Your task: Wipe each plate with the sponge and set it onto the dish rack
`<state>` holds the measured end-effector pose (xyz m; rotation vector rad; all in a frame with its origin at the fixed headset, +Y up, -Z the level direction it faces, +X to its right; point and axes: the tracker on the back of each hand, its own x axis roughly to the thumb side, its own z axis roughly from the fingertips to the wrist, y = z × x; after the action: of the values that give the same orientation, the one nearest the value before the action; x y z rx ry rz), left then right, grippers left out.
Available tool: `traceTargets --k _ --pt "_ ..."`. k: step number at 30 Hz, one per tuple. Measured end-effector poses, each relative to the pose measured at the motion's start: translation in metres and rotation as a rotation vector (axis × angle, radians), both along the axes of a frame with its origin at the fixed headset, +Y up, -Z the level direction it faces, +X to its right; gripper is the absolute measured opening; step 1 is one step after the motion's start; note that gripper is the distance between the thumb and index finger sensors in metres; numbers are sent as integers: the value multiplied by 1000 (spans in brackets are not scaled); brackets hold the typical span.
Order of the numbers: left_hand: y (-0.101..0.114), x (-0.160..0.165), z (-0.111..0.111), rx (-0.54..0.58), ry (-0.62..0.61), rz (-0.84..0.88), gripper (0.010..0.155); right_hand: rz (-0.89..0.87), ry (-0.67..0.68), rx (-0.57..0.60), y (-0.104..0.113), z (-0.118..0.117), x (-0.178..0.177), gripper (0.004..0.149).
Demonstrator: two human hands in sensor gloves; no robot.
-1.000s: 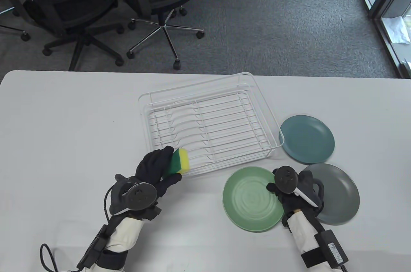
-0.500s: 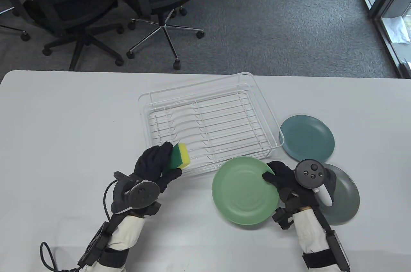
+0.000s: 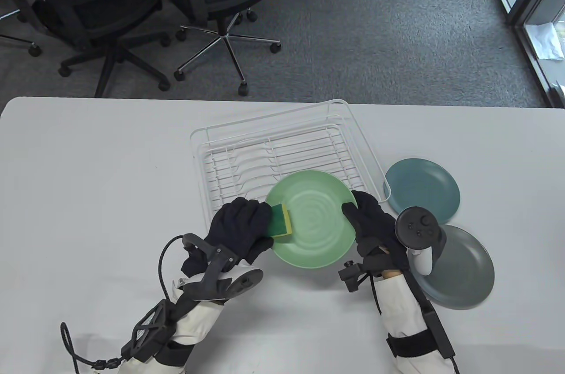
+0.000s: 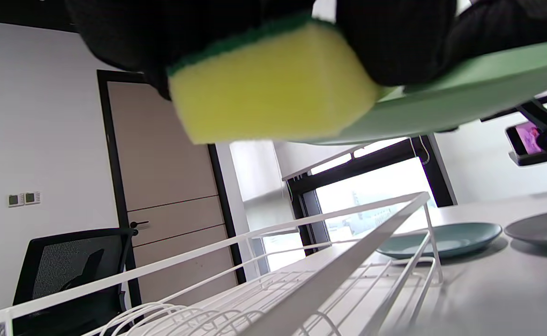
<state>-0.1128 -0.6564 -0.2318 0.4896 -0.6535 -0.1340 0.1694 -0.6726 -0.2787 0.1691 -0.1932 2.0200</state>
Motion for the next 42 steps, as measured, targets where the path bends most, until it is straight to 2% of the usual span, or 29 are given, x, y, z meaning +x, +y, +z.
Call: traceTargets --k 6,10,13,18,27,34,42 --pt "-1 19 -1 -42 -22 -40 68 -35 85 6 2 -5 -22 48" --pt "1 34 -4 -50 -44 -8 68 -77 146 -11 -4 -8 -31 51" --pt "4 43 -7 -69 -23 -14 69 -110 183 -13 -7 -9 -31 53" --pt "11 50 -17 -30 57 -25 69 -183 213 -12 -8 -10 -22 55" --pt "14 39 -31 -78 154 -29 69 -230 122 -33 -6 -8 -6 54" --pt "12 43 -26 -170 140 -112 70 -238 46 -74 -11 -7 -5 55" --pt "26 51 -9 -242 45 -78 68 -311 70 -86 -15 -6 -4 57"
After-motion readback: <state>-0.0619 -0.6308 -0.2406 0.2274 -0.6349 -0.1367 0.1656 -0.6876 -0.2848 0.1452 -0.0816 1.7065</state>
